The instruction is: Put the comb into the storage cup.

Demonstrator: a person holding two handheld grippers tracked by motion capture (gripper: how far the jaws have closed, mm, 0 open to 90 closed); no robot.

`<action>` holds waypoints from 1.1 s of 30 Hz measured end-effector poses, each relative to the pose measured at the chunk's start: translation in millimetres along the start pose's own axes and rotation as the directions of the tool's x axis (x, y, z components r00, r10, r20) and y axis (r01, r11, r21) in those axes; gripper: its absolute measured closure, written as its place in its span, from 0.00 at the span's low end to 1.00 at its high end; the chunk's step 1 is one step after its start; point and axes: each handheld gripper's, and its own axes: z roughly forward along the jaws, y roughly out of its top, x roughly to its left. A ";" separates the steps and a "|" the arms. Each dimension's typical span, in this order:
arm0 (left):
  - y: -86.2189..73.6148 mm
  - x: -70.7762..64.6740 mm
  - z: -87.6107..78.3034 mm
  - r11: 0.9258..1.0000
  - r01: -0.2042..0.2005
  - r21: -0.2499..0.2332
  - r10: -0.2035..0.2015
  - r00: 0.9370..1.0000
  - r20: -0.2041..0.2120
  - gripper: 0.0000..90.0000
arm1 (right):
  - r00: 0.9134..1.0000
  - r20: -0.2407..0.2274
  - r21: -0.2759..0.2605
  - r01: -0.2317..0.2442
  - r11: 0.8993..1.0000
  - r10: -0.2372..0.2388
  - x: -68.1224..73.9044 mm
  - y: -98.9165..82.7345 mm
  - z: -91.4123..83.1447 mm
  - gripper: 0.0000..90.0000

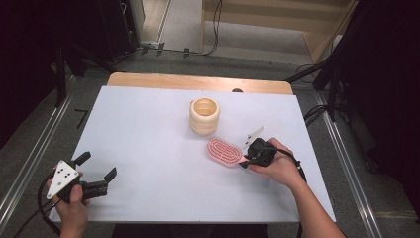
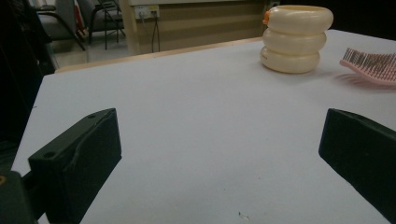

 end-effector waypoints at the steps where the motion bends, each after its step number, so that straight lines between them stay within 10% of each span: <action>1: 0.1 0.1 0.0 1.000 -0.002 0.001 0.002 1.000 0.000 0.00 | 1.000 0.000 0.000 0.000 1.000 0.000 0.0 0.0 0.0 0.75; 15: 0.1 -0.3 0.0 1.000 -0.005 0.004 0.005 1.000 -0.001 0.00 | 0.999 0.021 -0.167 -0.034 0.985 0.038 7.0 -2.4 -13.8 0.75; 33: 0.4 0.6 0.1 1.000 -0.002 -0.005 0.002 1.000 0.012 0.00 | 0.995 0.043 -0.368 -0.065 0.927 0.087 18.1 -4.2 -19.8 0.75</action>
